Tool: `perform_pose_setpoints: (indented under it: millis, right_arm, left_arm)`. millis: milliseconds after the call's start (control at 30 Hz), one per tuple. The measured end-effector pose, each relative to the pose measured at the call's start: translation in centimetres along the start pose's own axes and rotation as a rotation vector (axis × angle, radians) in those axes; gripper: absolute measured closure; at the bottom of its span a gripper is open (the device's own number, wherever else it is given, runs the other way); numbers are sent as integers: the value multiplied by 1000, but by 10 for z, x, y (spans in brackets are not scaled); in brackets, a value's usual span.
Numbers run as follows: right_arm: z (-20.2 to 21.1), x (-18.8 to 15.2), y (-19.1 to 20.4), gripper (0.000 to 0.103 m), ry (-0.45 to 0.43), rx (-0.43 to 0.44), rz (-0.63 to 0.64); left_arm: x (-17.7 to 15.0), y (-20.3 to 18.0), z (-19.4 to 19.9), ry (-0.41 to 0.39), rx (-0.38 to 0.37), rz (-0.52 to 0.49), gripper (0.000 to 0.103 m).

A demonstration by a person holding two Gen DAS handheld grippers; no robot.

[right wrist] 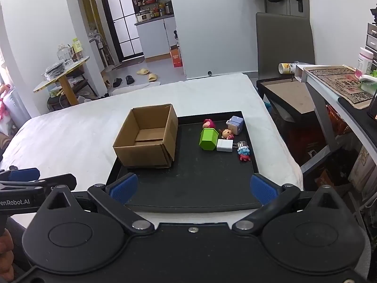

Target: Organize rigid objects

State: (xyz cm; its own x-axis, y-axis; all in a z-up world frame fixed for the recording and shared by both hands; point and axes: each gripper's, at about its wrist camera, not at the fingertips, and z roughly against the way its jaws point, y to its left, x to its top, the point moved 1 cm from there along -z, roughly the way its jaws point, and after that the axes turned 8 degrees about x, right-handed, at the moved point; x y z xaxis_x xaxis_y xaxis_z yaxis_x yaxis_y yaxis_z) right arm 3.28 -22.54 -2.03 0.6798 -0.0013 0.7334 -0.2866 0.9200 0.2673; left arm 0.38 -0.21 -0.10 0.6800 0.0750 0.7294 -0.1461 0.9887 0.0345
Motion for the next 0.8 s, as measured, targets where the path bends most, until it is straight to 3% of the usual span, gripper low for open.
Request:
perform_pose_setpoints:
  millis: [800]
  right_arm:
    - [0,-2,-1,0,4,-22,-20]
  left_arm:
    - [0,1,-5,22,-16,10,4]
